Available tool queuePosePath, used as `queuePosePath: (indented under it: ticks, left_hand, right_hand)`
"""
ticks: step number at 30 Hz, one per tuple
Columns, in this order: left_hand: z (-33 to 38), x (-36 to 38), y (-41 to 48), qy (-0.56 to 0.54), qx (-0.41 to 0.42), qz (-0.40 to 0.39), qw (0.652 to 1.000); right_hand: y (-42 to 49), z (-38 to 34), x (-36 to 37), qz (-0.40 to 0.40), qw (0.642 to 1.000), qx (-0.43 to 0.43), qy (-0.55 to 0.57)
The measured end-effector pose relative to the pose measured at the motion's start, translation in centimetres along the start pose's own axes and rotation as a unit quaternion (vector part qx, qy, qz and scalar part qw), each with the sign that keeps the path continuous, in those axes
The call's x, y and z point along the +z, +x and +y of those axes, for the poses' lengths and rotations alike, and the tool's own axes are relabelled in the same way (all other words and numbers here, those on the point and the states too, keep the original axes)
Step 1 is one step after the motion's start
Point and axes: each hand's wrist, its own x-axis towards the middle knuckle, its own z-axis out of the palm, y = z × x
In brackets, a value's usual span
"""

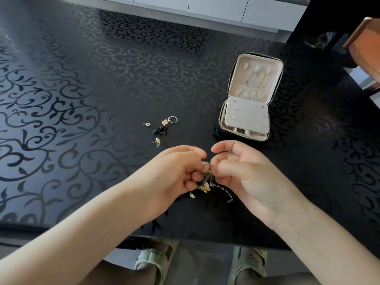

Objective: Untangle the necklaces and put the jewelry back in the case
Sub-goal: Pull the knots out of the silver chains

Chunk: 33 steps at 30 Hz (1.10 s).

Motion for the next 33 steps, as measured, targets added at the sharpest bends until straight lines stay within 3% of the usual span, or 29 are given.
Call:
queuePosePath:
  ticks: [8, 14, 18, 21, 26, 28, 33]
  left_hand:
    - [0.2, -0.2, 0.0, -0.026, -0.025, -0.034, 0.999]
    - [0.4, -0.4, -0.3, -0.034, -0.021, -0.066, 0.997]
    - [-0.1, -0.1, 0.0, 0.090, 0.039, 0.018, 0.995]
    - [-0.7, 0.2, 0.0, 0.218, 0.127, 0.078, 0.965]
    - [-0.5, 0.7, -0.3, 0.242, 0.181, 0.101, 0.948]
    - [-0.7, 0.8, -0.3, 0.302, 0.225, 0.141, 0.916]
    - [-1.3, 0.6, -0.3, 0.485, 0.355, 0.184, 0.778]
  right_hand:
    - [-0.2, 0.3, 0.2, 0.039, 0.995, -0.020, -0.091]
    - [-0.3, -0.2, -0.1, 0.021, 0.998, -0.017, -0.054]
    - [-0.4, -0.4, -0.1, 0.002, 0.999, -0.011, -0.048]
    - [-0.4, -0.3, 0.0, -0.004, 0.999, -0.010, -0.052]
    - [-0.4, -0.1, 0.2, 0.003, 0.997, -0.006, -0.083]
    - [-0.5, -0.1, 0.4, 0.007, 0.992, -0.012, -0.126]
    - [-0.6, 0.2, 0.6, 0.042, 0.969, -0.006, -0.245]
